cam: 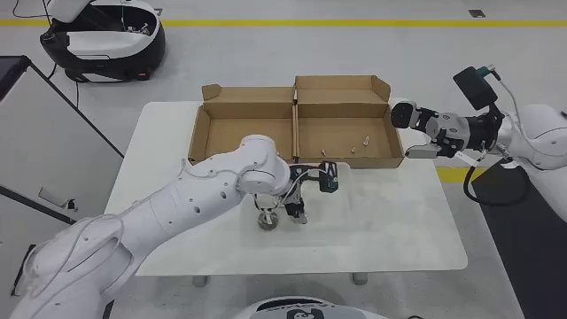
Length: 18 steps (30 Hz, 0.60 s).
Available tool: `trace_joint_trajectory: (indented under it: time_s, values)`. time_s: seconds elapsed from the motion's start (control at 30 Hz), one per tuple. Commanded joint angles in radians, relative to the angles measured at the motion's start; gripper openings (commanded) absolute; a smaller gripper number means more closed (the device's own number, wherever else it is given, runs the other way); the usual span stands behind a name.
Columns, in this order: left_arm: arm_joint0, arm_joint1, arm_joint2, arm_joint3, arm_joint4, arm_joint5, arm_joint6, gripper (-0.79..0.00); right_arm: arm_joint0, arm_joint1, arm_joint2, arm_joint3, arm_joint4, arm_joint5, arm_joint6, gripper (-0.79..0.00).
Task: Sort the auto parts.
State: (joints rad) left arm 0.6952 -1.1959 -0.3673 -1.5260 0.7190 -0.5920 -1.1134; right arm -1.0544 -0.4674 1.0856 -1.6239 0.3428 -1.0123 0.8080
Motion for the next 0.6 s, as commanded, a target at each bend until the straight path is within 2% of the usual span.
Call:
trace_joint_trajectory:
  time_s: [0.0,0.13,0.57]
  values:
    - [-0.004,-0.010,0.012,0.016,0.004,0.003,0.002,0.000,0.000,0.000,0.000,0.000,0.000,0.000,0.000,0.000]
    - [-0.014,-0.028,0.023,0.037,0.002,0.010,0.010,0.000,0.000,0.000,0.000,0.000,0.000,0.000,0.000,0.000]
    - [-0.014,-0.028,0.023,0.037,0.002,0.010,0.010,0.000,0.000,0.000,0.000,0.000,0.000,0.000,0.000,0.000]
